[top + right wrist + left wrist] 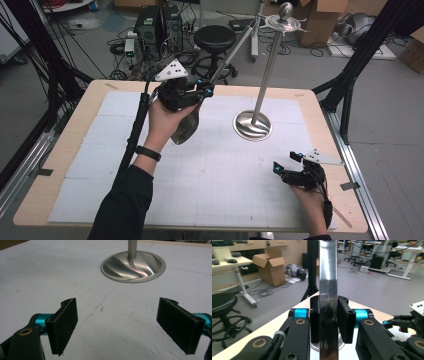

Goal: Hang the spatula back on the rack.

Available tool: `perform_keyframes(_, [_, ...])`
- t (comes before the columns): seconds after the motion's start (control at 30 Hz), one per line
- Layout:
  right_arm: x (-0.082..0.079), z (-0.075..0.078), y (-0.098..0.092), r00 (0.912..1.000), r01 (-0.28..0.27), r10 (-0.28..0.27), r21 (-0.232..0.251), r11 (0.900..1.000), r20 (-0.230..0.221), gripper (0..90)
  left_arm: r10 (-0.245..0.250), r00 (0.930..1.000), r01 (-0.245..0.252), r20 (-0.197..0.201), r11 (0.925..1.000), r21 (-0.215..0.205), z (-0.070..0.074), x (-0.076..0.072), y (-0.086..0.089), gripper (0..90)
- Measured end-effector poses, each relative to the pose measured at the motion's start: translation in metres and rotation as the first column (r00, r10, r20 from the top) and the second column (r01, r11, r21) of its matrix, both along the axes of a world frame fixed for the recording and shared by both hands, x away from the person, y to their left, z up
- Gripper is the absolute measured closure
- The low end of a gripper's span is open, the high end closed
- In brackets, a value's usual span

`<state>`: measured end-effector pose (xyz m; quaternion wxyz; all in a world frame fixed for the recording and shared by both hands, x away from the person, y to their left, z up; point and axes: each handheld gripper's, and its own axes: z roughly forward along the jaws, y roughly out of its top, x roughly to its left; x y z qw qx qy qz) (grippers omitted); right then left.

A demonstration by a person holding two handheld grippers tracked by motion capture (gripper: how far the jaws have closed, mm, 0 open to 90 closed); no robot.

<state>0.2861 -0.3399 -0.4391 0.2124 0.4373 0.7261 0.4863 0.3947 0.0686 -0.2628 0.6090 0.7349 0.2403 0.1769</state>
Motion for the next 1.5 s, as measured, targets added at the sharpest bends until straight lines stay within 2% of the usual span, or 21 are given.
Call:
perform_keyframes(0.27, [0.0, 0.0, 0.0, 1.0, -0.003, 0.003, -0.001, 1.0, 0.001, 16.5, -0.024, 0.9997, 0.024, 0.009, 0.9997, 0.006, -0.002, 0.006, -0.005, 74.8])
perform_keyframes(0.3, [0.0, 0.0, 0.0, 1.0, 0.0, 0.0, -0.002, 1.0, 0.002, 16.5, -0.014, 0.9998, 0.014, 0.013, 0.9999, 0.009, -0.003, 0.007, -0.006, 74.8])
perform_keyframes(0.5, [0.0, 0.0, 0.0, 1.0, -0.002, 0.002, -0.001, 1.0, 0.004, 16.5, -0.023, 0.9997, 0.023, 0.002, 0.9997, 0.013, -0.007, 0.011, -0.009, 74.7])
perform_keyframes(0.87, [0.0, 0.0, 0.0, 1.0, 0.0, 0.0, 0.001, 1.0, 0.008, 16.5, -0.051, 0.9987, 0.051, -0.002, 0.9986, 0.012, -0.012, 0.011, -0.017, 74.7])
perform_keyframes(1.0, [0.0, 0.0, 0.0, 1.0, -0.002, 0.002, 0.001, 1.0, 0.004, 16.5, -0.04, 0.9992, 0.04, 0.001, 0.9991, 0.014, -0.014, 0.01, -0.021, 74.6])
perform_keyframes(1.43, [0.0, 0.0, 0.0, 1.0, -0.001, 0.001, 0.004, 1.0, 0.0, 16.5, -0.021, 0.9997, 0.02, 0.012, 0.997, 0.075, -0.026, 0.012, -0.037, 74.6])
perform_keyframes(1.5, [0.0, 0.0, -0.001, 1.0, -0.001, 0.001, 0.004, 1.0, -0.001, 16.5, -0.024, 0.9997, 0.023, 0.004, 0.9973, 0.069, -0.028, 0.013, -0.038, 74.5])
